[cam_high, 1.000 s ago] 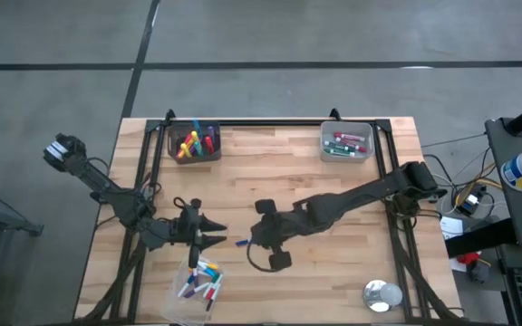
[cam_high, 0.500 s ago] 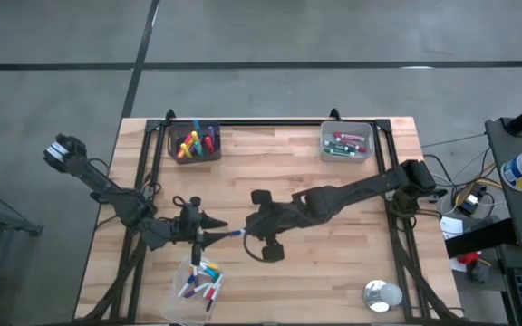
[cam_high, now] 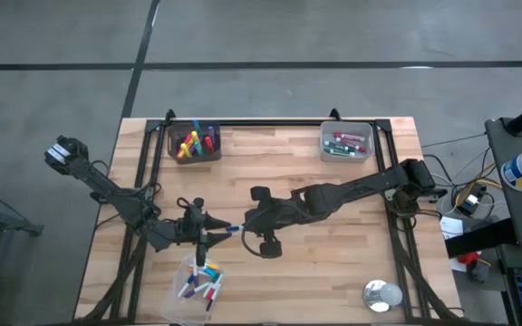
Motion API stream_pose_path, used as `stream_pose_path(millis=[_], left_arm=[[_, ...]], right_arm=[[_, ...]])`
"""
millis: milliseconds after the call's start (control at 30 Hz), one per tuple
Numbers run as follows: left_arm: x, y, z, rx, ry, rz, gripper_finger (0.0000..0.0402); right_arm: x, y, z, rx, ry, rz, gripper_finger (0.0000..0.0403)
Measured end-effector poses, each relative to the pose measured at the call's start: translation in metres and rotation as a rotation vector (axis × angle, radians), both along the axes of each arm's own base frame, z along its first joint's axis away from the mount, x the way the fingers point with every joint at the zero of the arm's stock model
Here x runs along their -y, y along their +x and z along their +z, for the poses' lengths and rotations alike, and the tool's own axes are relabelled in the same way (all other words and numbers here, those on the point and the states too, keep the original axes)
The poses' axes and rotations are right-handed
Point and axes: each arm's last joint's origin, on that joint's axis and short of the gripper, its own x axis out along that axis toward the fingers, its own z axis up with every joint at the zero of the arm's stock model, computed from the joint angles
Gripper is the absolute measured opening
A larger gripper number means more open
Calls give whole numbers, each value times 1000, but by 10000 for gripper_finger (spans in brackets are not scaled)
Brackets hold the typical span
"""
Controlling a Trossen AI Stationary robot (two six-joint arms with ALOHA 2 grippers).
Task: Pick & Place Markers
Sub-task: Put the blue and white highlighter pen into the transparent bin
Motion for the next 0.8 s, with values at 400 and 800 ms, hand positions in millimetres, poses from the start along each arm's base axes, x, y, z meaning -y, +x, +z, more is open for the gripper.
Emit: stream_pose_path(millis=[400,800], left_arm=[[-2,4,-1,2,-8,16,145],[-2,4,0,7,-19,0,80]], right_arm=[[0,0,0,-1,1,1,23],[0,0,0,-2,0,-1,23]])
